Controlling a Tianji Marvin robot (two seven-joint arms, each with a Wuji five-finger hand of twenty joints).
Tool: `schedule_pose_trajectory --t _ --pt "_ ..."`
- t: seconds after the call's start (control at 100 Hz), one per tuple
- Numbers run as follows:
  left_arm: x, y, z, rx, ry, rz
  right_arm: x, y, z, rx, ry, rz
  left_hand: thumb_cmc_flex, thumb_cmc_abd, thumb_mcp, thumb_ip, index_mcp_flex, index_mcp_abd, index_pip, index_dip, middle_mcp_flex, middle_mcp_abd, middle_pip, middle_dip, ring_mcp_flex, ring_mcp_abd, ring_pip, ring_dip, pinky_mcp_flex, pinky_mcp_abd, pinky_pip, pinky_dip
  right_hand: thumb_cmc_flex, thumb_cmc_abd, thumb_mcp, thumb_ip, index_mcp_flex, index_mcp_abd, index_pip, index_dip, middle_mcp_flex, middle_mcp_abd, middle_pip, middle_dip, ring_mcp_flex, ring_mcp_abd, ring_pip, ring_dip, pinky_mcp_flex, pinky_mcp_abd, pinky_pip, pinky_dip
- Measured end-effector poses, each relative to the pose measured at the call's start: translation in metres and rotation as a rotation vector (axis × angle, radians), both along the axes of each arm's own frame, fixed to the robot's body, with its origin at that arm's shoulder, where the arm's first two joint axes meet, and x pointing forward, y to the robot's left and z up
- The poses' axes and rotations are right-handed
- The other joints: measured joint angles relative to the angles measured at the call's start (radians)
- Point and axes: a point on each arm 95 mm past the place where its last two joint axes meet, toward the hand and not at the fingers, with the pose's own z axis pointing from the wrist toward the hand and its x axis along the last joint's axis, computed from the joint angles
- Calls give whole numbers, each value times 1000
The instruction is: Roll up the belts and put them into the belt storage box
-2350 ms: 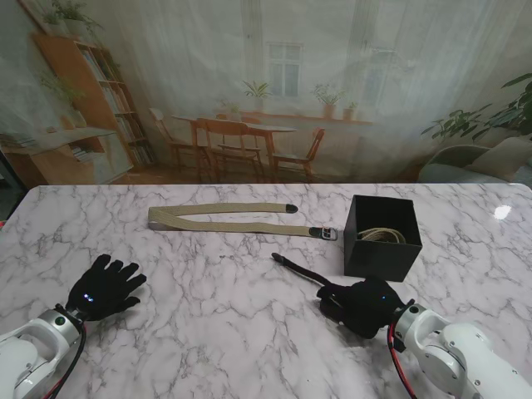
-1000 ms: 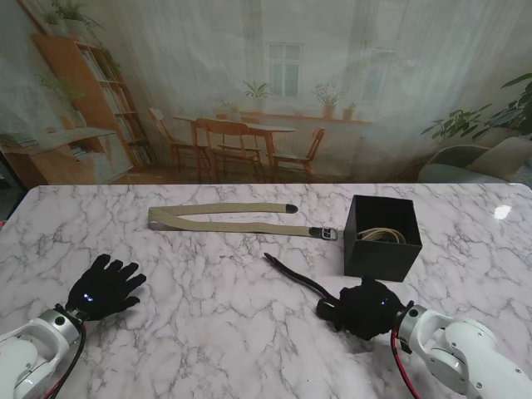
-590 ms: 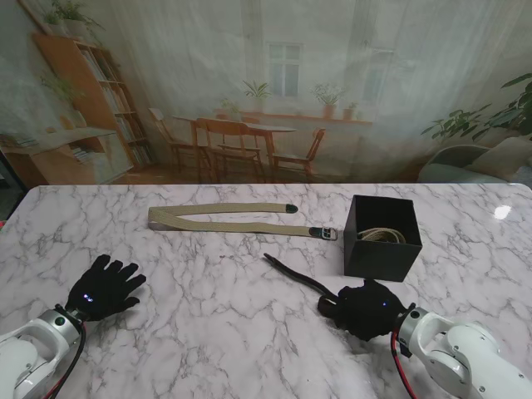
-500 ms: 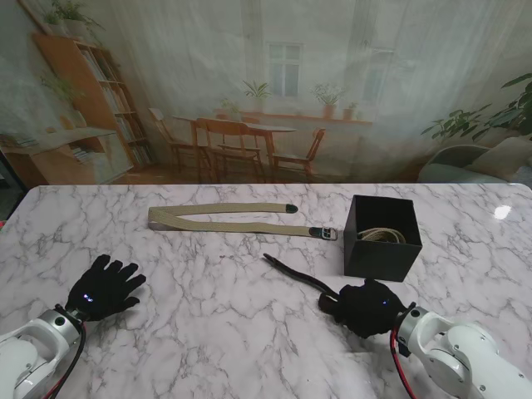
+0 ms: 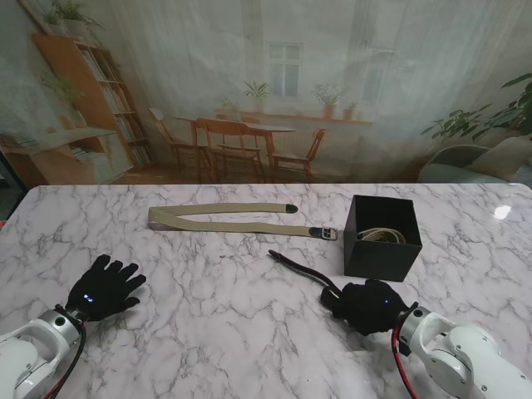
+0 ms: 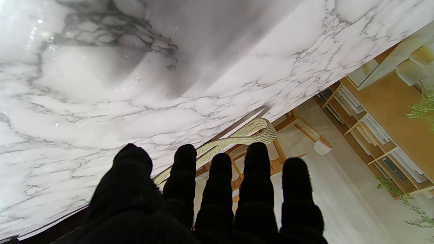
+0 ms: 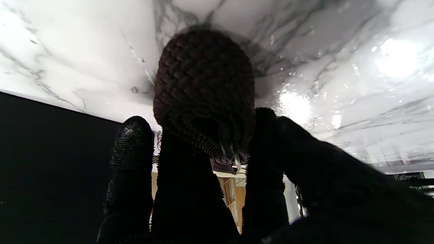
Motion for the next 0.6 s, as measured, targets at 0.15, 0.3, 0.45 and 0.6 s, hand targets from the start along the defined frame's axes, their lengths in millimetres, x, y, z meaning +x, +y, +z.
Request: schedule_pose_trajectory --t 0.15,0.3,0.45,0.6 --pt "0 0 0 -1 -1 -1 -1 0 -2 6 23 -2 0 0 0 0 0 0 0 0 0 0 0 0 0 0 0 0 0 0 0 0 38 -1 0 -30 0 0 17 -28 4 0 1 0 -14 0 8 23 0 -2 0 1" --pt "0 0 0 -1 -1 -2 2 2 1 10 53 1 0 0 0 0 0 0 0 0 0 0 0 0 0 0 0 0 0 0 0 0 34 -2 11 -37 0 -4 41 -41 22 0 3 15 -13 2 12 26 0 -12 0 2" --pt "1 0 0 -1 1 -2 3 4 6 -6 101 9 0 0 0 0 0 0 0 0 0 0 0 0 0 0 0 0 0 0 0 0 -105 -2 24 42 -87 -22 4 47 44 -6 7 61 -16 -2 10 31 0 -36 0 2" --pt "1 0 0 -2 1 -3 1 7 15 -8 213 25 0 0 0 0 0 0 0 0 0 0 0 0 0 0 0 0 0 0 0 0 -152 -9 23 55 -206 11 -68 54 44 -6 8 63 -25 -15 22 33 -10 -47 -16 2"
